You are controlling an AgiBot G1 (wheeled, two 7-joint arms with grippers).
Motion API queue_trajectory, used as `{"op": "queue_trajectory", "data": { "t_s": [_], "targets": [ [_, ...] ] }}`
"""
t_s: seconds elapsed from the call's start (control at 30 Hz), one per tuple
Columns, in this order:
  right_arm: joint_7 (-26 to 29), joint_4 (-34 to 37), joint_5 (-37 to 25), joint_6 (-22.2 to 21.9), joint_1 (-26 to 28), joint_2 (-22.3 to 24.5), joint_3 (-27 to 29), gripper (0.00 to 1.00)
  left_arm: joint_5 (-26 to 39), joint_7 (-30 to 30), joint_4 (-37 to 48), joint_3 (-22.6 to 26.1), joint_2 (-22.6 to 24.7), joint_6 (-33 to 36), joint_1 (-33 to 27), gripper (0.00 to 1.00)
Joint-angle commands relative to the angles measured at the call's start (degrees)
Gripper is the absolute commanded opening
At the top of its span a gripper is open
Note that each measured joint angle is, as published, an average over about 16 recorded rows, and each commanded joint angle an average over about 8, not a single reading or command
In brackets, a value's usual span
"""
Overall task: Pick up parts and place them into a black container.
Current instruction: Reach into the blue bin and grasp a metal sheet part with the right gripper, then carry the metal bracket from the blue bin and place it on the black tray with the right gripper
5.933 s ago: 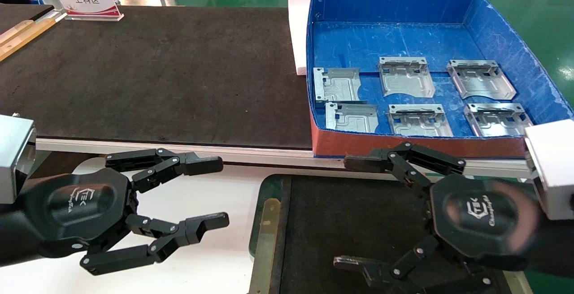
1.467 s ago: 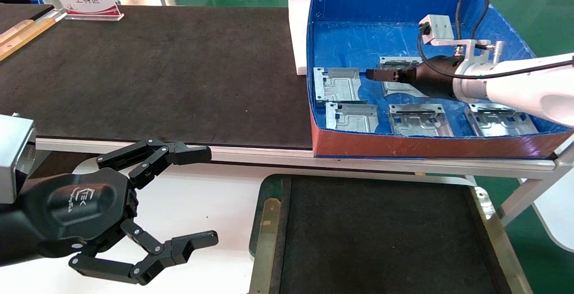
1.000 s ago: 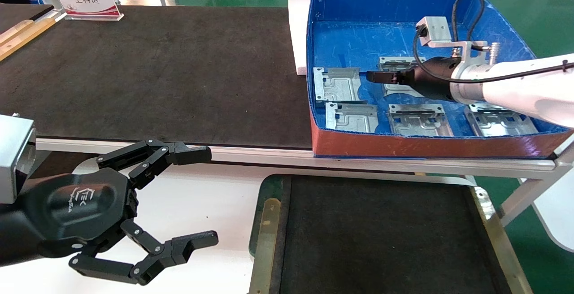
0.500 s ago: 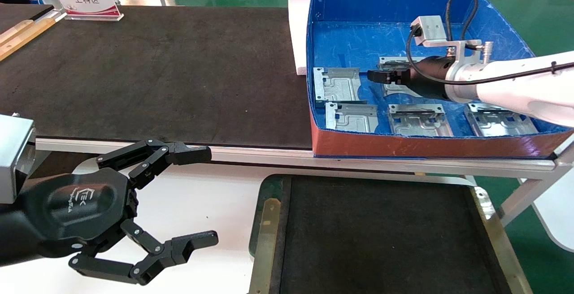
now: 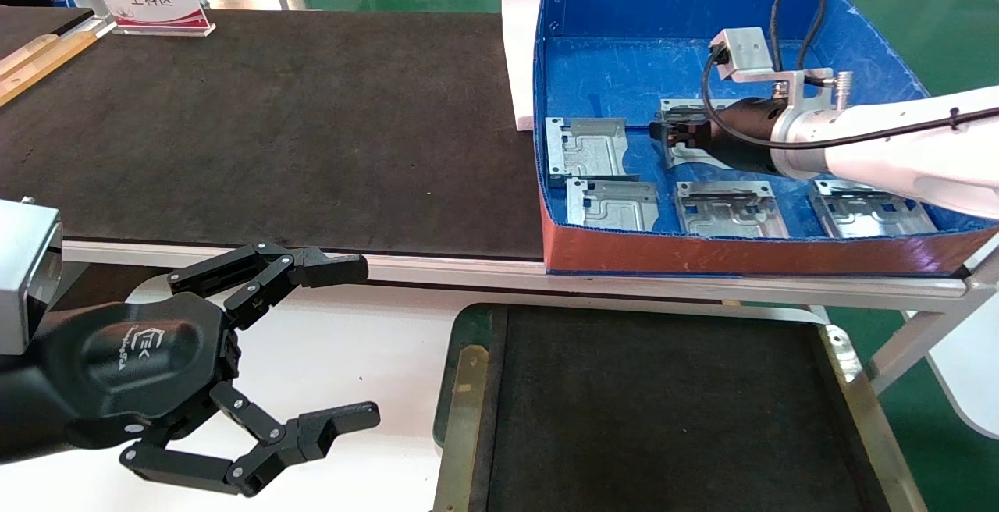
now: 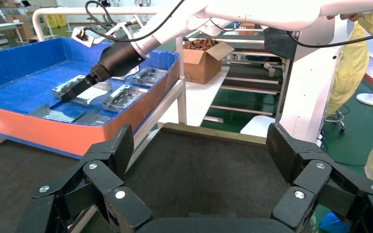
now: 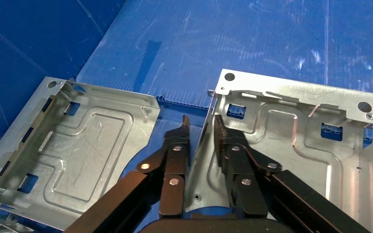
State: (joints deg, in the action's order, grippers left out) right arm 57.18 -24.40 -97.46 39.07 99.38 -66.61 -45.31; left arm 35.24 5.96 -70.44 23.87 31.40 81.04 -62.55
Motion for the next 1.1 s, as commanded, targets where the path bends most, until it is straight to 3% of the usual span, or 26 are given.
{"op": "queue_trajectory", "data": {
  "t_s": [0.03,0.6,1.1],
  "targets": [
    [0.3,-0.2,-0.1,0.0,-0.1,0.0,-0.1,0.0,0.0,0.0,0.0,0.0,0.0,0.0,0.0,1.0],
    [0.0,-1.6,-0.2,0.7,-0.1,0.8,-0.2,0.0,0.0,0.0,0.0,0.0,0.0,0.0,0.0,1.0],
    [-6.2,-10.7,3.3,7.0,-0.6,8.2,1.4,0.0,0.0,0.0,0.0,0.0,0.0,0.0,0.0,1.0]
  ]
}}
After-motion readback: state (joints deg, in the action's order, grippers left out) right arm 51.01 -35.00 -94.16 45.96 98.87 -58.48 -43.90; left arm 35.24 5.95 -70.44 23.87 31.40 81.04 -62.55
